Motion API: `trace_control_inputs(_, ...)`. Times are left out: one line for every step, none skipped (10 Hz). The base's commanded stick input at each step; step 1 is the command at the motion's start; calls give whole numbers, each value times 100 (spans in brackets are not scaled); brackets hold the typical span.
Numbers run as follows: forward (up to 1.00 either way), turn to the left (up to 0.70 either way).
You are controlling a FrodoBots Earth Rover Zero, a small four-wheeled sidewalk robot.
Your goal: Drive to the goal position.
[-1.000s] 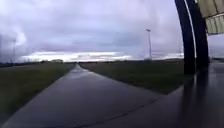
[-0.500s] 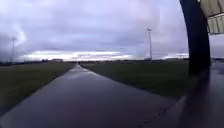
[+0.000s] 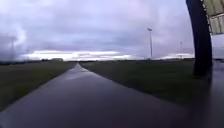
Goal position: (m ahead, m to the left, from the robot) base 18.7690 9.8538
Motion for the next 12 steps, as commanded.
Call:
trace_control_inputs(70,0)
trace_control_inputs(70,0)
trace_control_inputs(70,0)
trace_control_inputs(70,0)
trace_control_inputs(70,0)
trace_control_inputs(70,0)
trace_control_inputs(70,8)
trace_control_inputs(70,25)
trace_control_inputs(70,27)
trace_control_inputs(70,27)
trace_control_inputs(70,27)
trace_control_inputs(70,27)
